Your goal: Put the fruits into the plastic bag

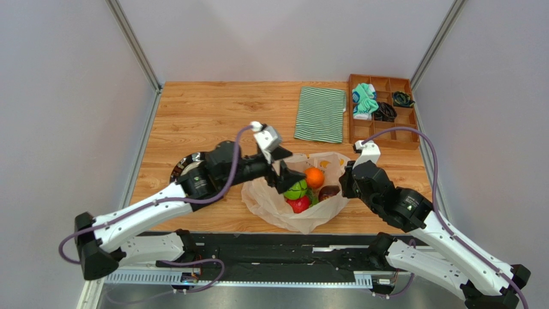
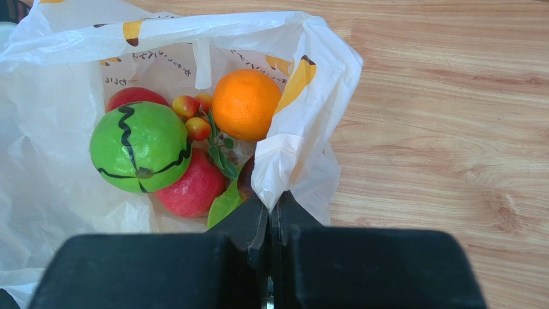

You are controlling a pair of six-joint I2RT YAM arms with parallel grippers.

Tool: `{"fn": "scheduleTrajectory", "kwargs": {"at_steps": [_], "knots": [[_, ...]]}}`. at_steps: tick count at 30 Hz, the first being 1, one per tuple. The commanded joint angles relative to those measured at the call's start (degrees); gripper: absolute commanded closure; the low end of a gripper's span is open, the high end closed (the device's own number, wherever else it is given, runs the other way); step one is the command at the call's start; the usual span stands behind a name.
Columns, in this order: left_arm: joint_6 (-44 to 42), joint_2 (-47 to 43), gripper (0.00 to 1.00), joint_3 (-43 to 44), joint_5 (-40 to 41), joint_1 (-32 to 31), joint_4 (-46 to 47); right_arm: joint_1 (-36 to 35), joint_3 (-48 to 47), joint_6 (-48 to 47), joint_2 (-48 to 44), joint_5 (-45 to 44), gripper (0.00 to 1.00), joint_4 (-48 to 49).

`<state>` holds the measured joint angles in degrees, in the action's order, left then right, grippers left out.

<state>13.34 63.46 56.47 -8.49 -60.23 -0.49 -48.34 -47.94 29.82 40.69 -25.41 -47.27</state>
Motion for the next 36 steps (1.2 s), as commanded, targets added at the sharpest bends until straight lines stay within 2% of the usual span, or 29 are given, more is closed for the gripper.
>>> {"fn": "scheduleTrajectory", "kwargs": {"at_steps": [1,5,6,8,9,13,18,25,36], "knots": [[-0.1,-11.0,0.09,-3.3,-3.8,10.0,4.0,-0.2,-1.6,0.7,-1.0,-0.7,0.97,0.9],[4.0,-19.0,0.08,-6.5,5.0,19.6,-3.4,-0.1,-1.6,0.5,-0.8,-0.7,0.98,1.0],[5.1,-21.3,0.06,-7.5,7.3,24.1,-5.6,-0.2,-1.5,0.5,-0.7,-0.5,0.98,1.1],[8.4,-22.8,0.06,-8.6,13.3,28.9,-13.4,-0.2,-1.5,0.4,-0.6,-0.3,0.98,1.4],[9.8,-23.6,0.06,-9.9,15.1,33.5,-18.4,-0.2,-1.5,0.5,-0.5,-0.2,0.97,1.5],[14.3,-24.6,0.06,-15.7,18.7,40.4,-23.4,-0.3,-1.5,0.2,-0.3,-0.1,0.98,1.8],[15.6,-20.1,0.06,-19.9,21.2,42.0,-25.4,-0.2,-1.5,0.2,-0.3,0.3,0.97,1.9],[12.6,-12.6,0.08,-17.5,23.6,42.0,-29.1,-0.2,-1.4,0.2,-0.3,0.2,0.97,2.2],[10.7,-0.2,0.12,-14.1,20.1,42.0,-29.6,-0.2,-1.3,0.2,-0.4,0.3,0.97,2.1]]}}
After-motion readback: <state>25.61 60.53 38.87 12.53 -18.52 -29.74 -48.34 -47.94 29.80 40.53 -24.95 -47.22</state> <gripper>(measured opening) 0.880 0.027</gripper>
